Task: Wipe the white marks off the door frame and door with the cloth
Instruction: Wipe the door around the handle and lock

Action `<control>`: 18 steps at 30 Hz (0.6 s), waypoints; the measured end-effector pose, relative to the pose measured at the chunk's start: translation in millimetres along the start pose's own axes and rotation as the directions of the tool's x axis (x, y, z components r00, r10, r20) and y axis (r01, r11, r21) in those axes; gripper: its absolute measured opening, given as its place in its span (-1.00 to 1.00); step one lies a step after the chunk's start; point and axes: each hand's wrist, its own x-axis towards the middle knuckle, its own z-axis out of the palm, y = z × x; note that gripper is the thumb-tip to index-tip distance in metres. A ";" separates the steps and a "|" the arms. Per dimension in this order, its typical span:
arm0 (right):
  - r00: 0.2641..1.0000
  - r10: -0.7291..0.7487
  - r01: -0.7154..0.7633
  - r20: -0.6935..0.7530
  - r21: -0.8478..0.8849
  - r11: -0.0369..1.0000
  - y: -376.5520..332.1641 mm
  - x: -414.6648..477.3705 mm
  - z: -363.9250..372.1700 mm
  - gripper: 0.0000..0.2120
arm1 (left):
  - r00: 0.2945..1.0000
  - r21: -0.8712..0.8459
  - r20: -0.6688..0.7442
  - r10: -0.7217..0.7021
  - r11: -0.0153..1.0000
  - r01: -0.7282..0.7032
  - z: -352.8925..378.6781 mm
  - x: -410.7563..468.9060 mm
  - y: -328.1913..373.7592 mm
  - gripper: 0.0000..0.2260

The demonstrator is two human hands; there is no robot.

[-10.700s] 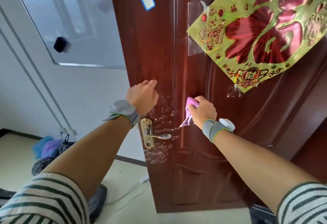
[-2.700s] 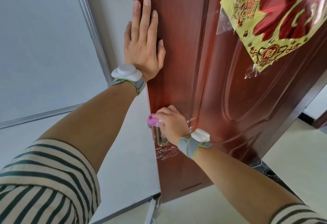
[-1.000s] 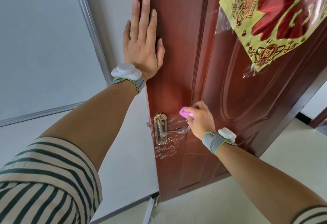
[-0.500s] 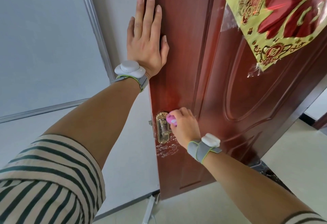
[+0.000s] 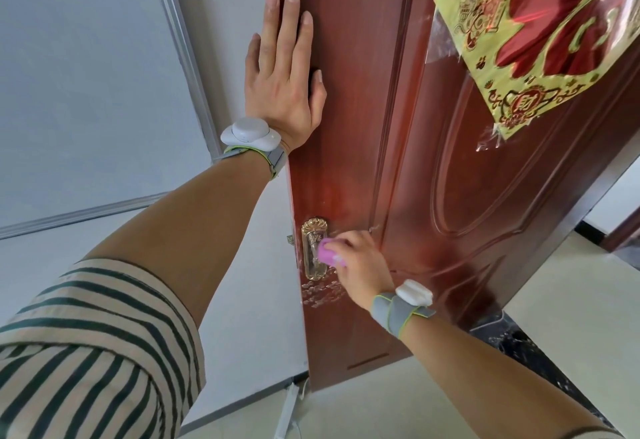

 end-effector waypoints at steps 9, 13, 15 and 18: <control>0.974 0.188 -0.199 -0.125 -0.078 0.977 18.5 7.3 -35.2 -0.66 | 1.000 0.019 0.006 -0.011 1.000 0.011 -0.6 -0.9 -0.1 -0.52; 0.984 0.175 -0.175 0.035 0.003 0.985 22.6 -9.6 -19.9 -0.62 | 1.000 0.012 0.004 0.000 1.000 0.000 -1.1 0.1 1.2 -0.53; 0.945 0.327 -0.327 0.016 0.025 0.945 38.9 -1.1 -25.8 -0.61 | 1.000 0.019 -0.004 0.002 1.000 -0.002 -0.8 0.2 0.3 -0.53; 0.931 0.356 -0.357 -0.083 0.008 0.934 42.5 17.4 -40.7 -0.66 | 1.000 0.012 -0.011 0.002 1.000 -0.002 0.0 -0.8 0.1 -0.53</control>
